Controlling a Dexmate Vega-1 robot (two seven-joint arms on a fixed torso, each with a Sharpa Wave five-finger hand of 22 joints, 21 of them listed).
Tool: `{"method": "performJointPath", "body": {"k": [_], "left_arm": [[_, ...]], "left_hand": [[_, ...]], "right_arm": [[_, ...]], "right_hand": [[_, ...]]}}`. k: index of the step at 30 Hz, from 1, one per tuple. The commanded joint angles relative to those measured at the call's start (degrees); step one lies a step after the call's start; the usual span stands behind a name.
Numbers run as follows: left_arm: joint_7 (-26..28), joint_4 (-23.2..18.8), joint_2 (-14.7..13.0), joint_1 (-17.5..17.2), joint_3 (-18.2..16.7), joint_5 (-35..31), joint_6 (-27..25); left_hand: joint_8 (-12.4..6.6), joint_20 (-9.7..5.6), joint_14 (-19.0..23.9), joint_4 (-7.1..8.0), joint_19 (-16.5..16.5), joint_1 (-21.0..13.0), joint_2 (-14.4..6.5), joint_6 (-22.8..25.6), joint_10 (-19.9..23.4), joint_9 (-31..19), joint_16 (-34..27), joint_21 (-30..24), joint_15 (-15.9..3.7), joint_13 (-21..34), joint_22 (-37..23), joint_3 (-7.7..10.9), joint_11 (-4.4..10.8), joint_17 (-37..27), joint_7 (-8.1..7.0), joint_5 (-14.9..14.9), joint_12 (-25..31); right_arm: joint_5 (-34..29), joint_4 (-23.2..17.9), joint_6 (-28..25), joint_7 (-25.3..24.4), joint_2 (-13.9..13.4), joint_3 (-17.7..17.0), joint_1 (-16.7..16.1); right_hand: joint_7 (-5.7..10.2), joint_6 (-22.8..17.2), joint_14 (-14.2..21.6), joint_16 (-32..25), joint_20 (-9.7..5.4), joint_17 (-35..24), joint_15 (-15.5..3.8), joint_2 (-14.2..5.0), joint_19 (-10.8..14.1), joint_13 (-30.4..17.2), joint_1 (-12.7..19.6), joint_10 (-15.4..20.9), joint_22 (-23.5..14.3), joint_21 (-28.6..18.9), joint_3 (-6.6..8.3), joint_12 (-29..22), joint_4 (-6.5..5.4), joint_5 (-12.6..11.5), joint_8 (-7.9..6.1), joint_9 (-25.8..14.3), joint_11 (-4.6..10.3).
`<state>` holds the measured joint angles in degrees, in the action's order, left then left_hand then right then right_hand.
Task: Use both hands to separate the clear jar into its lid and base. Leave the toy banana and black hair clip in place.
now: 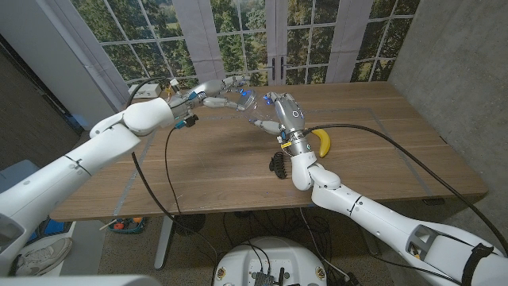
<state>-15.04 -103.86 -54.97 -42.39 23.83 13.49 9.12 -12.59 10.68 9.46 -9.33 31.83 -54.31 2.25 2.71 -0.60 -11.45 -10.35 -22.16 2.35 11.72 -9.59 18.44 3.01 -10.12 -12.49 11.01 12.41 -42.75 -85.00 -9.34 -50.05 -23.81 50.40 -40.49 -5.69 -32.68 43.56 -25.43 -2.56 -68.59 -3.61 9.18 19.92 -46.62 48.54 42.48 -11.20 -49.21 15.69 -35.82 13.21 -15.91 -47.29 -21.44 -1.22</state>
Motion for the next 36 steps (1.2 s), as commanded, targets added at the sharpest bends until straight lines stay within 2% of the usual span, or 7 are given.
{"method": "performJointPath", "body": {"k": [1,4,8,13,20,31,36], "left_arm": [[-11.4,4.35,1.24,6.69,3.17,3.17,-2.46],[-13.45,5.04,1.51,8.18,4.21,2.87,-2.79],[-14.48,5.79,2.06,8.85,4.59,3.12,-1.86],[-14.3,5.81,2.2,8.76,4.54,3.17,-1.56],[-12.42,4.2,1.9,7.57,3.89,3.84,-3.83],[-5.22,-0.57,1.64,3.75,1.22,9.28,-14.78],[-2.71,-1.75,1.99,2.83,0.02,13.98,-20.9]], "left_hand": [[-0.08,1.63,-1.42,0.39,-1.29,0.99,0.66,1.46,-0.83,-0.13,0.24,1.49,0.72,0.09,-0.1,-0.54,0.18,-0.21,-0.05,-0.24,-0.24],[-1.77,0.72,-0.18,0.22,0.09,0.78,-0.13,7.07,2.07,-0.45,-0.57,2.72,-0.27,0.06,-0.15,-0.34,0.63,-0.15,-0.02,0.0,0.95],[-3.56,-7.45,7.69,-0.53,7.52,-2.75,-2.4,14.17,9.27,-1.23,-2.51,2.44,-5.6,0.81,-0.47,0.87,-0.18,-0.35,1.53,0.55,3.47],[-4.6,-12.75,14.1,-0.81,10.24,-6.62,-4.3,16.66,15.18,-2.32,-4.57,2.48,-9.52,2.26,-0.62,1.75,-0.09,-1.05,4.1,0.83,5.85],[-7.17,-21.16,26.75,-0.27,19.17,-9.34,-5.61,22.13,26.67,-3.99,-8.22,-0.49,-14.23,4.9,-0.91,2.44,-1.17,-1.42,12.15,0.66,10.35],[-12.92,-21.82,52.12,0.93,37.48,-2.93,-7.33,38.2,50.93,-7.45,-8.73,-9.43,-15.23,5.01,-0.84,5.55,-5.18,-0.12,24.35,-0.41,15.83],[-12.38,-21.31,59.24,2.33,42.83,5.3,-7.56,44.05,56.76,-6.8,-6.68,-11.14,-14.44,2.23,-0.49,6.51,-7.82,0.21,24.94,-0.91,14.77]], "right_arm": [[-0.12,-0.89,-0.32,0.4,-0.47,-0.07,-0.15],[-0.34,-1.17,-0.45,0.38,-0.62,-0.1,-0.28],[-0.21,-1.36,-0.28,0.22,-0.73,-0.31,-0.43],[-0.41,-1.41,-0.37,-0.03,-0.76,-0.37,-0.59],[-0.59,-1.27,-0.09,-0.81,-0.7,-0.41,-0.73],[-1.38,-0.35,0.79,-3.43,-0.64,-0.37,-0.68],[-1.29,0.03,2.35,-4.41,-0.88,-0.33,-0.51]], "right_hand": [[10.64,-21.25,1.85,-0.13,-0.06,-0.19,-8.92,-14.38,-0.34,-0.38,4.97,13.33,-0.01,-0.42,5.43,-0.04,-4.84,-0.39,-0.33,-0.17,12.8],[10.58,-21.24,1.84,-0.1,-0.17,-0.18,-8.96,-14.39,-0.4,-0.26,5.01,13.42,0.0,-0.5,5.47,0.06,-4.81,-0.4,-0.32,-0.19,12.78],[10.66,-21.5,1.77,0.02,-0.19,-0.12,-9.0,-14.43,-0.36,-0.11,5.05,13.57,0.02,-0.65,5.55,0.18,-4.8,-0.41,-0.34,-0.1,12.81],[10.61,-21.38,1.74,0.12,-0.3,-0.07,-8.99,-14.47,-0.4,-0.24,5.03,13.57,0.03,-0.75,5.6,0.18,-4.84,-0.42,-0.32,-0.17,12.76],[10.74,-21.42,1.69,0.21,-0.31,-0.07,-8.94,-14.42,-0.51,-0.22,4.99,13.64,0.05,-0.93,5.6,0.29,-4.85,-0.41,-0.3,-0.17,12.84],[10.82,-21.31,1.82,0.24,-0.44,-0.08,-8.92,-14.4,-0.68,-0.46,4.91,13.48,0.08,-1.17,5.59,0.41,-4.91,-0.4,-0.2,-0.15,12.8],[10.74,-21.41,1.95,0.19,-0.5,-0.12,-8.96,-14.38,-0.72,-0.4,4.95,13.55,0.1,-1.31,5.61,0.52,-4.87,-0.4,-0.2,-0.11,12.86]]}}
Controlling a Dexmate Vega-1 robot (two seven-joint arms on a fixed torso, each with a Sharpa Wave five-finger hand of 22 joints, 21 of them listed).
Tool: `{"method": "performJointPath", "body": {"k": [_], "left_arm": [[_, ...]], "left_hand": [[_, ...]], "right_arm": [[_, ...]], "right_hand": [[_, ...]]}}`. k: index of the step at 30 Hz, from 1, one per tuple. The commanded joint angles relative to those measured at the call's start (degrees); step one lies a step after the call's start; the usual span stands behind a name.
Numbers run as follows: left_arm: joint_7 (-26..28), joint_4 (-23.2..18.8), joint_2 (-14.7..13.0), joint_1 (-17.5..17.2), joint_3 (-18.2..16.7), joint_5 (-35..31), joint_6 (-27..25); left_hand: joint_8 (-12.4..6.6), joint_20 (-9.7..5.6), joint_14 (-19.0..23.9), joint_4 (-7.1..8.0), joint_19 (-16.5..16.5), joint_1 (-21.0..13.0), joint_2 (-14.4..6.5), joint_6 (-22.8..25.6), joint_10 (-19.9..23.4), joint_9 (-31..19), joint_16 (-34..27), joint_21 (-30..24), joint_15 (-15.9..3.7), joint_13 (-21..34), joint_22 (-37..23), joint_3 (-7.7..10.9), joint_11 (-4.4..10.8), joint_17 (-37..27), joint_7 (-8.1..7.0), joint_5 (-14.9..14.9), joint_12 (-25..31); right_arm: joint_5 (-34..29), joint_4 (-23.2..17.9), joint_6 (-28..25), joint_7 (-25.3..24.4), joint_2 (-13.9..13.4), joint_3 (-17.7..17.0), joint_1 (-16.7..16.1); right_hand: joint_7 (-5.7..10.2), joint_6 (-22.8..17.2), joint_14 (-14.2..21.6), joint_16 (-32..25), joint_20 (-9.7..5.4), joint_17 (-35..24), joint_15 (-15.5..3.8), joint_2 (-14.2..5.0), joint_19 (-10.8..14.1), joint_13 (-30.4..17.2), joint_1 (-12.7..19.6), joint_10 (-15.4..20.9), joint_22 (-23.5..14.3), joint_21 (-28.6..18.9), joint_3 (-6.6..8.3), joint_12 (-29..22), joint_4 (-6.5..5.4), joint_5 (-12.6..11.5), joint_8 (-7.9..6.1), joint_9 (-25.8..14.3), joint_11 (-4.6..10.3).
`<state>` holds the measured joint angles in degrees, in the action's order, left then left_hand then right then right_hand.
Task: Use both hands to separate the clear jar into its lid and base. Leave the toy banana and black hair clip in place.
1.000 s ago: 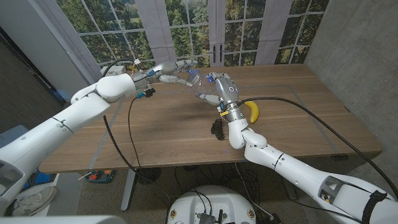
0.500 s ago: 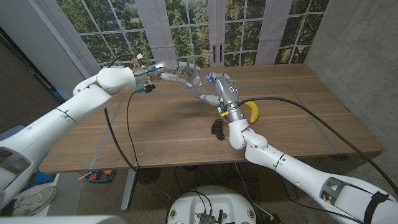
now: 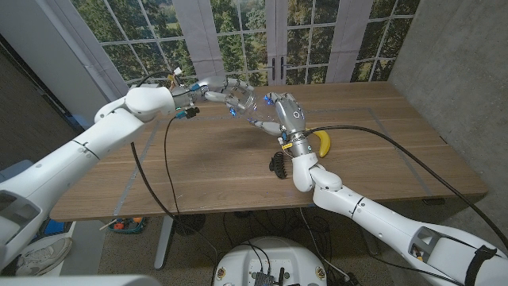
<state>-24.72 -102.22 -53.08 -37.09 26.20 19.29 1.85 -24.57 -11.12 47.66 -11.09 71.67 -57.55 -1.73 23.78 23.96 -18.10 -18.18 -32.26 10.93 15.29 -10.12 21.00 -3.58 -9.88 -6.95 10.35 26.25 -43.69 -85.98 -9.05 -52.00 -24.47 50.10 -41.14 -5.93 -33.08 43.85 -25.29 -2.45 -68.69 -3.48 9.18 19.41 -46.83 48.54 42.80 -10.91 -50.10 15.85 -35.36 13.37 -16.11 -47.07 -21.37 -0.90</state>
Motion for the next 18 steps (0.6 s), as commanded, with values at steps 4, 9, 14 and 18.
{"method": "performJointPath", "body": {"k": [4,9,14,18], "left_arm": [[7.42,-3.94,0.54,-1.81,-2.6,13.35,-20.7],[2.27,-1.29,1.77,1.82,-1.09,21.25,-29.14],[1.32,-0.6,1.96,3.99,-0.13,25.08,-34.57],[2.55,-1.02,1.9,5.52,0.56,27.11,-39.25]], "left_hand": [[0.4,1.39,25.26,5.32,4.98,14.68,-3.28,26.42,36.13,0.96,2.02,-1.38,-21.69,-2.74,0.04,3.82,-3.39,0.05,19.46,-0.56,0.29],[0.95,2.07,26.57,5.51,6.06,17.27,-2.49,27.56,37.34,1.58,2.55,-1.6,-20.63,-3.22,0.05,3.56,-4.23,0.12,19.5,-0.6,-0.24],[1.04,2.78,28.53,6.08,6.53,20.02,-2.76,29.43,39.22,1.83,2.68,-1.58,-19.95,-3.6,0.05,3.55,-5.17,-0.03,19.47,-0.45,-0.59],[0.91,2.98,29.75,6.3,6.64,21.47,-3.99,31.11,41.41,1.78,2.84,-1.53,-19.5,-3.81,-0.01,4.21,-5.39,-0.07,19.44,-0.29,-0.63]], "right_arm": [[-1.27,2.59,4.57,-5.46,-0.26,0.5,0.75],[-3.56,5.42,7.99,-10.75,-0.11,1.76,1.9],[-6.08,7.22,10.4,-12.0,1.38,-0.43,1.07],[-9.82,9.04,14.2,-12.0,4.03,-5.22,-0.99]], "right_hand": [[10.98,-21.09,1.65,0.09,-0.62,-0.01,-9.08,-14.38,-0.12,-0.26,4.95,13.25,-0.17,-0.54,5.46,0.06,-5.04,-0.2,-0.44,-0.17,12.56],[11.11,-20.95,1.45,0.24,-1.12,0.03,-9.07,-14.28,-0.21,-0.45,4.9,12.99,-0.15,-0.62,5.44,0.15,-5.04,-0.18,-0.37,-0.17,12.67],[11.11,-20.67,1.33,0.32,-1.66,0.04,-9.05,-14.24,-0.43,-0.38,4.79,12.95,-0.15,-0.61,5.39,0.26,-5.11,-0.15,-0.24,-0.15,12.71],[11.05,-20.55,1.25,0.37,-2.02,0.03,-9.09,-14.25,-0.48,-0.54,4.74,12.79,-0.17,-0.69,5.35,0.29,-5.15,-0.12,-0.32,-0.39,12.64]]}}
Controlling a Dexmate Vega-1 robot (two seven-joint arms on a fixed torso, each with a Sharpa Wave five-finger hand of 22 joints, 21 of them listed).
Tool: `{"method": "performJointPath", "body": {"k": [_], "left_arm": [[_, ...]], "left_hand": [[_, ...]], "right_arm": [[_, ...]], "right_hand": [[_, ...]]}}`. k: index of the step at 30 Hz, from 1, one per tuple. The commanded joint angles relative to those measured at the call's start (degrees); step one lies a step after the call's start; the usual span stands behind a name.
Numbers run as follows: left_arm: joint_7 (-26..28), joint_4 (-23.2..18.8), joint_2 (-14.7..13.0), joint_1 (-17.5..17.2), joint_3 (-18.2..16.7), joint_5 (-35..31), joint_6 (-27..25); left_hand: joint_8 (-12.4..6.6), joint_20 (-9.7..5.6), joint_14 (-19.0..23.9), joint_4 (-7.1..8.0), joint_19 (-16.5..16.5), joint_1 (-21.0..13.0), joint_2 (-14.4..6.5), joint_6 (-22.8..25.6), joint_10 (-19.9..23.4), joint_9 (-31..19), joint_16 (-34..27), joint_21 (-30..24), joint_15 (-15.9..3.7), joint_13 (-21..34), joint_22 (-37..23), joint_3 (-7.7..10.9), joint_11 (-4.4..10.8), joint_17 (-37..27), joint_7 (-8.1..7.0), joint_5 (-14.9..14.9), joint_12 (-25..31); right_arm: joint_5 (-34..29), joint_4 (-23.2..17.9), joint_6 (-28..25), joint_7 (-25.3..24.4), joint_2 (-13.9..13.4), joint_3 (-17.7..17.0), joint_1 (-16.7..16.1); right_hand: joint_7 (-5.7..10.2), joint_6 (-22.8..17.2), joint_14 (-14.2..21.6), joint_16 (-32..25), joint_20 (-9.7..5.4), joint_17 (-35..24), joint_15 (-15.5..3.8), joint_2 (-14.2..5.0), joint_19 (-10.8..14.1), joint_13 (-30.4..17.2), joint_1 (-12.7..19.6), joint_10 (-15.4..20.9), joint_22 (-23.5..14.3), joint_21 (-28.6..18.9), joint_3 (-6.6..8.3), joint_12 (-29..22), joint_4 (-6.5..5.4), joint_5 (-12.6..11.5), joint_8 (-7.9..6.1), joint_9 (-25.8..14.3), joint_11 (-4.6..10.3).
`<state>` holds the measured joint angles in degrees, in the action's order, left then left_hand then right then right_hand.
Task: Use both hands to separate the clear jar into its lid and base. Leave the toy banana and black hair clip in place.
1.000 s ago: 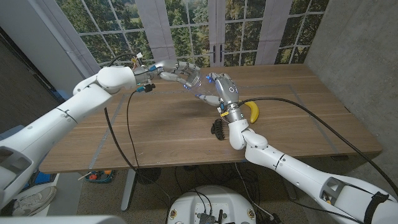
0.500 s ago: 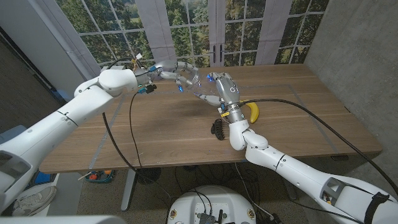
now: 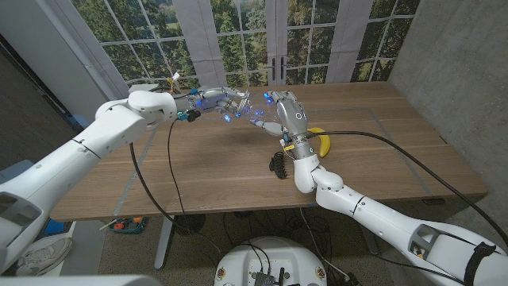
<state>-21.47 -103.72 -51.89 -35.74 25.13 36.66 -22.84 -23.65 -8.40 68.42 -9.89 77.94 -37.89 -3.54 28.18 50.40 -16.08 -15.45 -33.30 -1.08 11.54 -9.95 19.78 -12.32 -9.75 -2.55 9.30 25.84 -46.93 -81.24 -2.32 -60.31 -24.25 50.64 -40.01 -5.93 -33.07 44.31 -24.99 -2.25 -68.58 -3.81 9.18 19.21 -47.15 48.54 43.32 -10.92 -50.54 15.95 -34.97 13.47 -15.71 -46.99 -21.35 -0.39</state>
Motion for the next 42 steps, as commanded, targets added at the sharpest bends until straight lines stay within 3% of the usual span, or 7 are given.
{"method": "performJointPath", "body": {"k": [1,9,21,26,29,39,42], "left_arm": [[-0.57,0.46,0.64,4.26,1.71,9.9,-14.69],[-2.23,3.51,1.65,7.68,3.07,14.97,-21.99],[-11.98,13.34,4.43,12.27,5.76,20.49,-26.54],[-14.16,16.94,6.03,12.57,5.49,23.2,-27.82],[-15.27,18.21,6.48,12.9,5.69,23.82,-28.41],[-13.94,16.73,6.64,10.23,3.58,24.41,-25.07],[-12.76,13.49,5.96,6.27,1.32,22.01,-15.79]], "left_hand": [[-0.16,0.37,9.41,5.14,0.48,2.09,-3.11,27.44,15.58,-0.37,0.14,-0.53,-7.72,-0.08,-0.22,5.96,3.32,-0.23,15.01,0.84,-0.29],[-1.0,0.42,12.7,6.07,0.29,3.51,-8.49,31.79,19.98,-1.58,-1.43,-0.86,-7.76,1.12,-0.62,11.24,4.68,-0.5,14.62,1.07,0.15],[-1.12,-0.77,13.43,10.84,-0.03,5.76,-8.11,34.95,23.91,-3.31,-7.45,-3.89,-8.31,3.31,-3.5,17.99,6.06,-1.72,14.53,1.17,1.41],[-0.47,-0.61,12.95,17.84,-0.31,12.74,-7.48,35.41,24.14,-4.61,-10.31,-4.83,-8.03,3.44,-2.94,20.02,5.18,-0.69,14.58,1.92,0.39],[-0.26,-0.5,12.86,19.23,-0.42,14.5,-7.39,35.35,23.96,-4.89,-10.71,-4.89,-7.95,3.75,-2.68,20.42,5.11,-0.52,14.59,2.15,0.21],[0.04,-0.29,12.84,20.82,-1.05,18.5,-7.02,35.27,24.17,-5.47,-11.46,-5.46,-7.66,4.05,-3.47,20.64,4.73,-0.39,14.66,2.56,-0.07],[0.76,-0.78,10.49,18.49,-4.68,18.39,-8.7,33.11,20.97,-6.83,-11.19,-6.76,-8.19,5.64,-6.12,25.38,5.96,-1.14,14.21,2.02,-1.25]], "right_arm": [[-7.43,4.64,8.16,-3.69,4.4,-6.7,-2.49],[-12.42,7.17,14.11,-3.69,9.12,-14.11,-5.14],[-15.7,8.55,17.53,-3.69,12.72,-19.4,-6.57],[-15.79,8.49,18.18,-3.69,12.85,-20.08,-6.82],[-15.4,8.43,18.68,-3.69,12.75,-20.13,-6.85],[-12.82,7.44,17.95,-3.69,10.97,-18.18,-6.38],[-11.95,7.22,17.41,-3.69,10.62,-17.69,-6.25]], "right_hand": [[11.03,-20.55,0.75,0.1,-2.26,-0.08,-8.79,-14.26,-0.3,-0.27,4.76,12.2,-0.16,-0.26,5.26,-0.09,-5.24,-0.53,-0.4,-0.42,12.07],[10.74,-20.04,0.25,0.36,-2.51,-0.06,-8.68,-14.41,-0.73,-0.56,4.68,11.66,-0.22,-0.37,5.23,0.07,-5.39,-0.47,-0.33,-0.69,11.93],[10.17,-19.4,-0.75,0.62,-2.65,-0.16,-8.55,-14.71,-1.45,-0.79,4.42,10.82,-0.32,-0.6,5.0,0.42,-5.66,-0.3,-0.26,-1.11,11.56],[9.94,-19.25,-0.88,0.49,-2.62,-0.32,-8.63,-14.9,-1.56,-0.81,4.55,10.66,-0.37,-0.78,4.96,0.53,-5.62,-0.24,-0.22,-1.18,11.45],[9.82,-19.2,-1.0,0.45,-2.66,-0.38,-8.6,-14.98,-1.68,-0.68,4.55,10.76,-0.39,-0.87,4.9,0.59,-5.64,-0.18,-0.24,-1.28,11.46],[9.96,-19.06,-1.27,0.35,-2.71,-0.45,-8.65,-15.26,-1.88,-1.06,4.65,10.38,-0.43,-1.19,4.81,0.62,-5.64,-0.05,-0.12,-1.22,11.58],[9.94,-19.09,-1.31,0.32,-2.7,-0.46,-8.61,-15.3,-1.9,-0.98,4.65,10.45,-0.43,-1.26,4.77,0.65,-5.66,-0.02,-0.1,-1.17,11.49]]}}
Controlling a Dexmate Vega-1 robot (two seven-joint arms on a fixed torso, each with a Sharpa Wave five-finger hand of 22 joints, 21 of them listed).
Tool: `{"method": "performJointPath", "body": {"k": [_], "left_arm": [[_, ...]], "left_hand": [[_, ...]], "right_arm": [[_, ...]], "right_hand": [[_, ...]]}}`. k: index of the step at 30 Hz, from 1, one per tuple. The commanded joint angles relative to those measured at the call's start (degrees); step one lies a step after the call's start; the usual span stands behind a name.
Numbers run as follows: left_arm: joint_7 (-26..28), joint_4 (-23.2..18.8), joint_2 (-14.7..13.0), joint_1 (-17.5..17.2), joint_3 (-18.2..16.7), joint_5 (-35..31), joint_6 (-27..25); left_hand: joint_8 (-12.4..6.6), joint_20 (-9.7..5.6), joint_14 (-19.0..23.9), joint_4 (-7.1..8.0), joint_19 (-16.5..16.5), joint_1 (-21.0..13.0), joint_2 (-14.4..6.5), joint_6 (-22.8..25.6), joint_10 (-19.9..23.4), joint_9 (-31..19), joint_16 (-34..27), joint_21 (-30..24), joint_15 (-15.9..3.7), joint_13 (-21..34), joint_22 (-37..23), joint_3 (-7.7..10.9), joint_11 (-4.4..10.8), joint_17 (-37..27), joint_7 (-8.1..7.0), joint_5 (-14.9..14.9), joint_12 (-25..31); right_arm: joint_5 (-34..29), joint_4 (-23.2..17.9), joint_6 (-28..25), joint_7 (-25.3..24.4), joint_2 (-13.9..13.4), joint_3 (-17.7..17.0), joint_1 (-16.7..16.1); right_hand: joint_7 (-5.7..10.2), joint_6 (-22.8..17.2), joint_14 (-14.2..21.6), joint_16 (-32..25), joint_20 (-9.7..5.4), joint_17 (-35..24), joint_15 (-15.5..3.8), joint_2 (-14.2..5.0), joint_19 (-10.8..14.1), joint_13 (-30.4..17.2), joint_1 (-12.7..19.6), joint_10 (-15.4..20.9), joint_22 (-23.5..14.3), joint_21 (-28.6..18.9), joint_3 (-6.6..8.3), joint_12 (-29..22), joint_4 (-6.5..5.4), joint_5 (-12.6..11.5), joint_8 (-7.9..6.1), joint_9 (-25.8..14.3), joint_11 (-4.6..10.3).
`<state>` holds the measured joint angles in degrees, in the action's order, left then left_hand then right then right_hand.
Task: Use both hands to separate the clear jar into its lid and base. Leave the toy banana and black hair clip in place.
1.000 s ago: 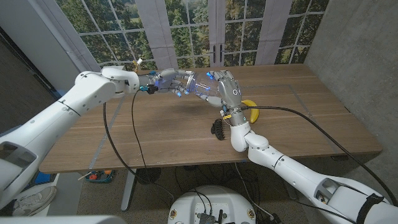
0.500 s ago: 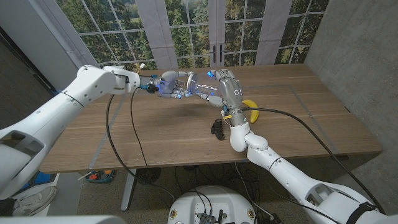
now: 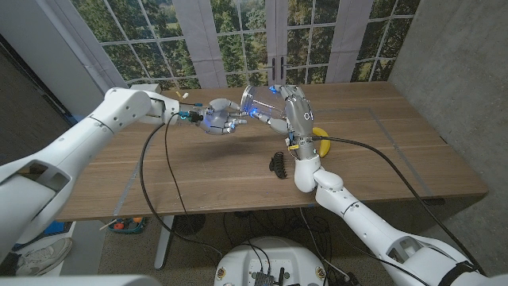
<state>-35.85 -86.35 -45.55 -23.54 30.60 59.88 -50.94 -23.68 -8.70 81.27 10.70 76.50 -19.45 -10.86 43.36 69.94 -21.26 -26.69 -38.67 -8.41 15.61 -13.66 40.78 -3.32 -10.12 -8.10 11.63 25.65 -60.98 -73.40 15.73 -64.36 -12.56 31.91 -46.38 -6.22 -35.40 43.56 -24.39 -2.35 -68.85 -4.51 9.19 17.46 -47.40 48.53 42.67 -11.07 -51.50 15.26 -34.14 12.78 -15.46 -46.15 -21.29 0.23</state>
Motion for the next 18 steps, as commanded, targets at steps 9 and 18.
{"method": "performJointPath", "body": {"k": [9,18], "left_arm": [[15.62,-17.09,-5.6,-16.12,-8.74,-16.03,34.47],[24.66,-25.32,-12.01,-18.62,-6.66,-37.44,44.32]], "left_hand": [[9.37,-0.65,-29.16,-22.1,-27.3,-24.05,-0.26,-10.69,-26.26,-10.42,5.17,-7.12,-4.8,12.29,-6.12,10.72,8.09,-7.66,11.55,0.32,-10.43],[11.38,6.63,-60.12,-20.46,-57.34,-41.94,10.7,-35.41,-56.5,-14.47,12.03,-8.63,2.33,17.24,-3.15,-11.12,4.71,-13.26,10.33,1.29,-15.48]], "right_arm": [[5.26,-1.92,-2.24,0.36,-2.55,2.8,0.37],[6.43,-2.8,-3.2,0.36,-3.26,3.45,0.35]], "right_hand": [[10.21,-16.87,-0.5,-0.46,-2.54,-0.22,-7.91,-15.4,-0.01,-0.61,4.62,11.36,-0.28,-0.65,5.32,-0.15,-5.0,-0.15,-0.97,-1.23,10.82],[10.36,-16.9,-0.49,-0.54,-2.49,-0.18,-7.92,-15.45,-0.04,-0.56,4.56,11.51,-0.26,-0.92,5.21,-0.11,-5.01,-0.05,-0.97,-1.22,10.8]]}}
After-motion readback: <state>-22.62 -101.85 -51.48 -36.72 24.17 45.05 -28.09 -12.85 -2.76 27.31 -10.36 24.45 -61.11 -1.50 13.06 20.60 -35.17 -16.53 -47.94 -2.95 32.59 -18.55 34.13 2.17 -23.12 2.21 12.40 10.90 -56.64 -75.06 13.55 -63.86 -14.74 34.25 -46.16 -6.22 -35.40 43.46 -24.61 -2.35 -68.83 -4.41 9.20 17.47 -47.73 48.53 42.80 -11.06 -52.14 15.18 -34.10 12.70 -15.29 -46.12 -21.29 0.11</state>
